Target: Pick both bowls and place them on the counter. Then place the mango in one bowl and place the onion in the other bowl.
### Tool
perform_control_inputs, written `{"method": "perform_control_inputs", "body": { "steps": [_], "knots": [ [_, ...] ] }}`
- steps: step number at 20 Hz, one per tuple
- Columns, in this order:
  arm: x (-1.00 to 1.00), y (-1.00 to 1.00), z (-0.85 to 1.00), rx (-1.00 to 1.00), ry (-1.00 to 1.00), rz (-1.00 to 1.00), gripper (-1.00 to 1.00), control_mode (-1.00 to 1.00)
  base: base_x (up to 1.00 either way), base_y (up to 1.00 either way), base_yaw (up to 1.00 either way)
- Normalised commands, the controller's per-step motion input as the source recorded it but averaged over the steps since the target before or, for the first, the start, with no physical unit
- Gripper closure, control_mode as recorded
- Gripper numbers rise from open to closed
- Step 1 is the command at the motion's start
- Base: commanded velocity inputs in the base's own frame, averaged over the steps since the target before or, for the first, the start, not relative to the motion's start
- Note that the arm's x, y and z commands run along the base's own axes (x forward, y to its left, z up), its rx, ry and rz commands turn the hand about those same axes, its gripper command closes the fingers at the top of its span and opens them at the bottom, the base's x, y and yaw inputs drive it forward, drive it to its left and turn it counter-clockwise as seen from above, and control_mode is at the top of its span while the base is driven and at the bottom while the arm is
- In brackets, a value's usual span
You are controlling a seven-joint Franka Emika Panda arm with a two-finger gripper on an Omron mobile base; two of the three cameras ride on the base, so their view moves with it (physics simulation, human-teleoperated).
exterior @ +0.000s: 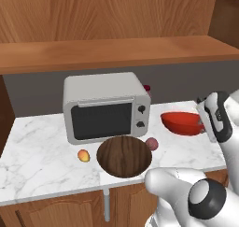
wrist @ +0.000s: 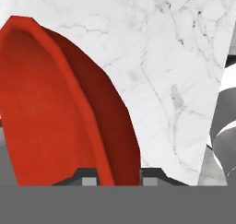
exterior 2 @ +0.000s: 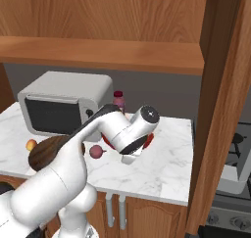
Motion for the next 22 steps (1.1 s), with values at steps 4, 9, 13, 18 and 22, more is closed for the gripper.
{"method": "perform_control_inputs", "body": {
  "steps": [4, 9, 13, 18, 22],
  "knots": [
    [0.20, -0.05, -0.56, 0.08, 0.09, 0.00, 1.00, -1.00, 0.00, 0.00, 0.00],
    [0.01, -0.03, -0.58, 0.01, 0.02, 0.03, 1.00, -1.00, 0.00, 0.00, 0.00],
    [0.25, -0.17, -0.42, 0.00, 0.00, 0.00, 1.00, -1.00, 0.00, 0.00, 0.00],
    [0.16, -0.21, -0.35, 0.00, 0.00, 0.00, 1.00, -1.00, 0.00, 0.00, 0.00],
    [0.09, -0.20, -0.37, 0.00, 0.01, 0.00, 1.00, -1.00, 0.00, 0.00, 0.00]
  ]
}}
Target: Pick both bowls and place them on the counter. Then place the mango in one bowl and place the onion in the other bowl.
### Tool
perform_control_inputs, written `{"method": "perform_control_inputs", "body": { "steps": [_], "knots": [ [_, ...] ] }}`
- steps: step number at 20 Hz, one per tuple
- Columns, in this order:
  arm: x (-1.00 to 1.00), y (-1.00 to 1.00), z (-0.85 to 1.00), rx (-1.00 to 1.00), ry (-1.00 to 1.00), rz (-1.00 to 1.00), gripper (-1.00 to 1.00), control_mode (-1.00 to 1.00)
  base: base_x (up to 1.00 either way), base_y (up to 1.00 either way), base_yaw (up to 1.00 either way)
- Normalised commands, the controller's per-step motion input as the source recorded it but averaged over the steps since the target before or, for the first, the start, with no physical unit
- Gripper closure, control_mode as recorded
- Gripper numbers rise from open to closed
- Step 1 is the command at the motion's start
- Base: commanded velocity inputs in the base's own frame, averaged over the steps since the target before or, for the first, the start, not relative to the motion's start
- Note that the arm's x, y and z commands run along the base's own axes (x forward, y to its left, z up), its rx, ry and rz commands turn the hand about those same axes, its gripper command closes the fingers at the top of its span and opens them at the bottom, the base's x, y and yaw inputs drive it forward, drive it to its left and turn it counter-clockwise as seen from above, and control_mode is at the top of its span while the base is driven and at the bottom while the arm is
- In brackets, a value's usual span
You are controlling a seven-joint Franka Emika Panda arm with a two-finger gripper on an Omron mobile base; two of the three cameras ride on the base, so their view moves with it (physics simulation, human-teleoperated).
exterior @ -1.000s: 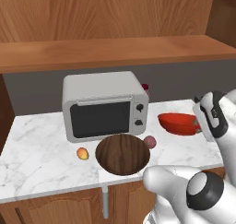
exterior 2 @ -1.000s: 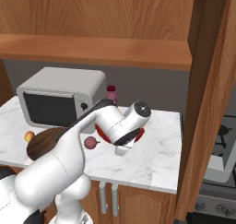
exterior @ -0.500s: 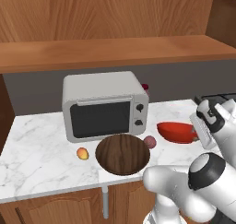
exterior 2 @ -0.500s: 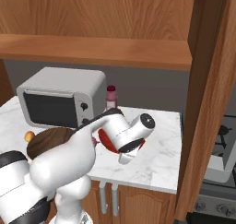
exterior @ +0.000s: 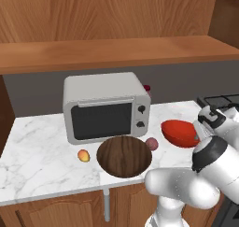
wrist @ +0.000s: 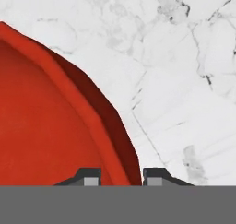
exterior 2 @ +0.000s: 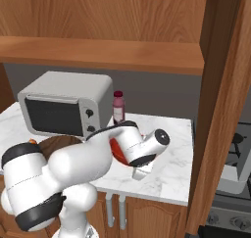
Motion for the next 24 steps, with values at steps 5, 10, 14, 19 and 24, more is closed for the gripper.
{"method": "perform_control_inputs", "body": {
  "steps": [5, 10, 14, 19, 24],
  "knots": [
    [0.00, -0.29, -0.30, 0.00, 0.06, 0.00, 1.00, -1.00, 0.00, 0.00, 0.00],
    [-0.06, -0.14, -0.13, 0.00, 0.05, 0.00, 1.00, -1.00, 0.00, 0.00, 0.00],
    [-0.03, -0.03, -0.01, 0.00, 0.01, 0.00, 1.00, -1.00, 0.00, 0.00, 0.00],
    [-0.06, -0.02, 0.00, 0.00, 0.02, 0.00, 1.00, -1.00, 0.00, 0.00, 0.00],
    [-0.27, 0.00, 0.03, 0.00, 0.00, 0.00, 1.00, -1.00, 0.00, 0.00, 0.00]
  ]
}}
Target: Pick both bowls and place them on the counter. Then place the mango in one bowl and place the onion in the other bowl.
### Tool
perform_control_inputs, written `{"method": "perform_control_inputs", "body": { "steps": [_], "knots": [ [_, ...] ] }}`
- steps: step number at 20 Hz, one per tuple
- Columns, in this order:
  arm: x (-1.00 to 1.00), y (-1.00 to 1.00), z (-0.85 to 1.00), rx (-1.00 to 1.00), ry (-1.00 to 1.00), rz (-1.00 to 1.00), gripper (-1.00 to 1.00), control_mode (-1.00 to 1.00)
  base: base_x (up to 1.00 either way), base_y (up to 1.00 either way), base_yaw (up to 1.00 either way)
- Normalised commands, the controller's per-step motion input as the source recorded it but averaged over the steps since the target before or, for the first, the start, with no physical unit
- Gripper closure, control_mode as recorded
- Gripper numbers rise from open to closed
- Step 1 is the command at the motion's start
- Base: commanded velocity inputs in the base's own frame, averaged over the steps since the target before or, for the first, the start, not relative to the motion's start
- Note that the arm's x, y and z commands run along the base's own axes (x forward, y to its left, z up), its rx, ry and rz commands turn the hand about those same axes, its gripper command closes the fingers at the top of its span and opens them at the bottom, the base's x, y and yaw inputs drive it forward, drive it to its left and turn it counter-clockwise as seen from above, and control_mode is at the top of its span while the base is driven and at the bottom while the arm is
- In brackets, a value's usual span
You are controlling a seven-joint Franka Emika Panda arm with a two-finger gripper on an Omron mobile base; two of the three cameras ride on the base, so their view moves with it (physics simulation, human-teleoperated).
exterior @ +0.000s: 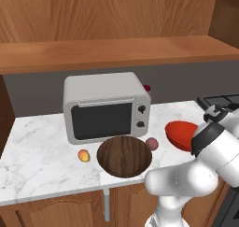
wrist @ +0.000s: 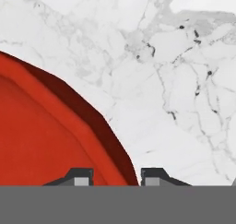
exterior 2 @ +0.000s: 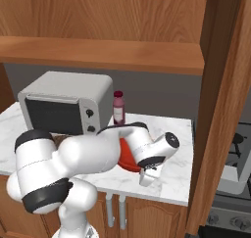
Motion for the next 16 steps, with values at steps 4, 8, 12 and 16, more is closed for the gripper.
{"method": "perform_control_inputs", "body": {
  "steps": [4, 8, 12, 16],
  "knots": [
    [-0.24, 0.00, 0.01, 0.00, 0.00, 0.00, 1.00, -1.00, 0.00, 0.00, 0.00],
    [-0.17, 0.00, 0.03, -0.01, 0.00, 0.00, 1.00, -1.00, 0.00, 0.00, 0.00],
    [0.01, 0.06, 0.00, -0.02, 0.01, 0.00, 1.00, -1.00, 0.00, 0.00, 0.00],
    [0.09, 0.11, 0.00, -0.03, 0.05, 0.00, -1.00, -1.00, 0.00, 0.00, 0.00]
  ]
}}
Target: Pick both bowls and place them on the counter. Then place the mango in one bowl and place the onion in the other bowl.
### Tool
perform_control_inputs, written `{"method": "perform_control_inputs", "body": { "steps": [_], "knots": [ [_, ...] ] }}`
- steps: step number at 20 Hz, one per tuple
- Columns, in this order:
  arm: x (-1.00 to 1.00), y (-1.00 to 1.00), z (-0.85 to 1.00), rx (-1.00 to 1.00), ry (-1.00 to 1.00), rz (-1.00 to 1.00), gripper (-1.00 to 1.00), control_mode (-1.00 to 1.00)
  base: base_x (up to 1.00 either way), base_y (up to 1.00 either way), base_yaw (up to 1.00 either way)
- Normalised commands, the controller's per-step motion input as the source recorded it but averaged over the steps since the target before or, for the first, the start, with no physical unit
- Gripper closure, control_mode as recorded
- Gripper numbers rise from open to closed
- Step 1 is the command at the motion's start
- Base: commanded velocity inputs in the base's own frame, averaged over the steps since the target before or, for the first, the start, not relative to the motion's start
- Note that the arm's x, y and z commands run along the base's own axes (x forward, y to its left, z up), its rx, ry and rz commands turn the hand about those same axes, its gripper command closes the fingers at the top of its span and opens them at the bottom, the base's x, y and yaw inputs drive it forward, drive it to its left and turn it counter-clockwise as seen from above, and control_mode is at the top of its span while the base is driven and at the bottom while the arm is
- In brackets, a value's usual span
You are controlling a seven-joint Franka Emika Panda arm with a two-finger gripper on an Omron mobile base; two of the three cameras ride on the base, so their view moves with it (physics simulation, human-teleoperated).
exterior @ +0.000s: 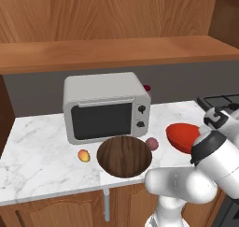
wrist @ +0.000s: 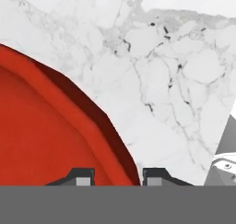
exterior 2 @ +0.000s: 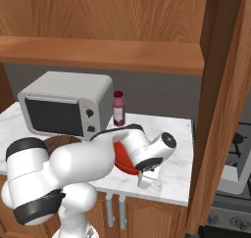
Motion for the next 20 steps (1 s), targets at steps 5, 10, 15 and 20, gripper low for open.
{"method": "perform_control_inputs", "body": {
  "steps": [5, 10, 15, 20],
  "knots": [
    [0.01, 0.02, 0.00, -0.02, 0.02, 0.00, -1.00, -1.00, 0.00, 0.00, 0.00],
    [0.00, 0.00, 0.00, 0.00, 0.05, 0.00, -1.00, -1.00, 0.00, 0.00, 0.00],
    [-0.16, 0.03, 0.19, 0.00, 0.00, 0.00, -1.00, -1.00, 0.00, 0.00, 0.00],
    [-0.32, 0.13, 0.35, 0.00, -0.05, 0.05, -1.00, -1.00, 0.00, 0.00, 0.00]
  ]
}}
